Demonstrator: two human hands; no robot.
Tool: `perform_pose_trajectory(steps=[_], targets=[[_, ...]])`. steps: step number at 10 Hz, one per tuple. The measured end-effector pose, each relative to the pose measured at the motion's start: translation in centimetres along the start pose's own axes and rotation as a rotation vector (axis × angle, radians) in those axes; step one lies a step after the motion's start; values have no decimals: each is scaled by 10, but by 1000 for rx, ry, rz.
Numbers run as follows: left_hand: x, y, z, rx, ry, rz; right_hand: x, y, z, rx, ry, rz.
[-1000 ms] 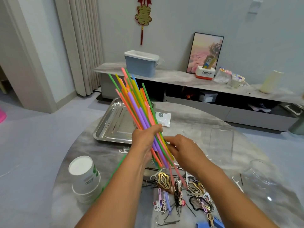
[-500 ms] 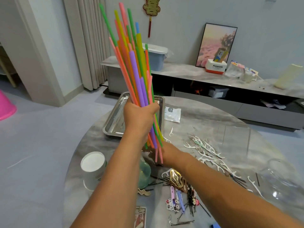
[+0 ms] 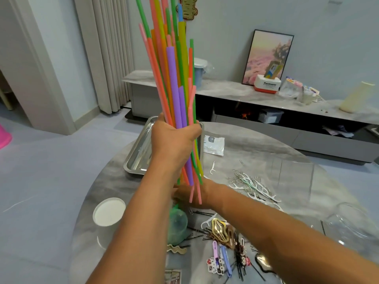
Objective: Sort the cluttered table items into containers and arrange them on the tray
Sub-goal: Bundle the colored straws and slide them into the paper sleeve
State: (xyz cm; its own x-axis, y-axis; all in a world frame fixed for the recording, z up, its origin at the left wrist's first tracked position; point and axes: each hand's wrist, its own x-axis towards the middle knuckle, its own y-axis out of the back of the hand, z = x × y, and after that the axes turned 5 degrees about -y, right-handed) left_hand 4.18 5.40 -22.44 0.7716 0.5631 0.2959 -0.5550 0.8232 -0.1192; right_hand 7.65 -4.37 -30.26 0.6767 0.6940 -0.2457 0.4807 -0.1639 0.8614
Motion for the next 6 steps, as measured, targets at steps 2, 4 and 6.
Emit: perform_pose_trajectory(steps=[2, 4, 6], targets=[[-6, -10, 0, -31, 36, -23, -19, 0, 51, -804, 202, -73], [-17, -16, -10, -27, 87, -9, -43, 27, 93, -485, -79, 138], [-22, -22, -25, -52, 186, -14, -88, 43, 141, -36, -523, 417]])
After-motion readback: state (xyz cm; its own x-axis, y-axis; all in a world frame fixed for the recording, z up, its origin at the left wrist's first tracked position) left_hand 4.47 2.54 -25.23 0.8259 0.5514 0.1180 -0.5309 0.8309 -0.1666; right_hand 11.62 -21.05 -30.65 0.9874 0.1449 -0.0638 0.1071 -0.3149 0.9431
